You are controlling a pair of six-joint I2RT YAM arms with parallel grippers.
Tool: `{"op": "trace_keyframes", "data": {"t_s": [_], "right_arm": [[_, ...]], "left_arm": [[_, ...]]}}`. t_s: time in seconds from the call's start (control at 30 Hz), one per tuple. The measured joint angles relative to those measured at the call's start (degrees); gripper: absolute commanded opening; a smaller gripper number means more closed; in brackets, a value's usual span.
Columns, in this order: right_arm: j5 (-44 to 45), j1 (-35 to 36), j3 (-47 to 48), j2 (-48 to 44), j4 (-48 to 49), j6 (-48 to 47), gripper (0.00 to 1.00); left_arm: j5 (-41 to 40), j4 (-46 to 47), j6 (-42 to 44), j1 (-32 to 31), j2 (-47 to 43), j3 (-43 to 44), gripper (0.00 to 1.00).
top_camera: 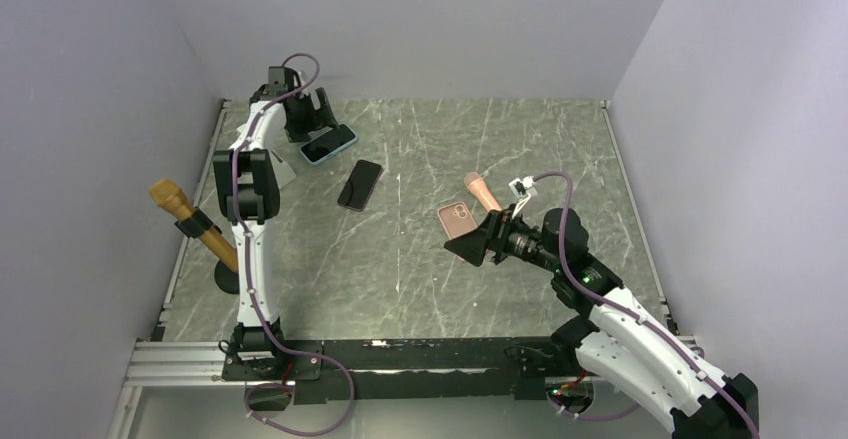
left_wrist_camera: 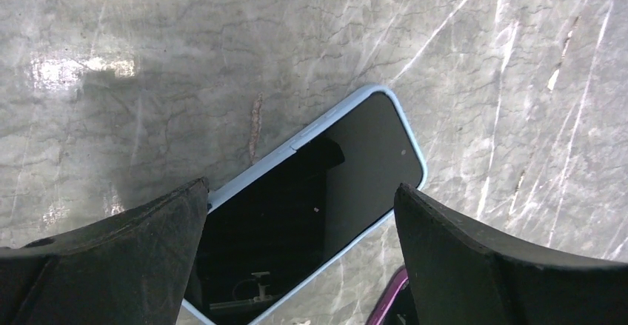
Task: Take the phone out of the phone case
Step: Pick up the phone at the center of the board.
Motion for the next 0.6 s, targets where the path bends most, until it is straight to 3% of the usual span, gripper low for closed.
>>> {"op": "trace_keyframes", "data": {"t_s": [0.33, 0.6], "right_arm": [[0.3, -0.1, 0.0, -1.2, -0.2, 0.2, 1.00], [0.3, -0.2, -0.2, -2.2, -0.3, 0.2, 1.00]], "left_arm": [[-6.2, -0.2, 3.9, -2.7, -5.1, -8.8, 0.99], [-16.1, -5.9, 8.8, -8.2, -5.1, -7.6, 0.99]]}}
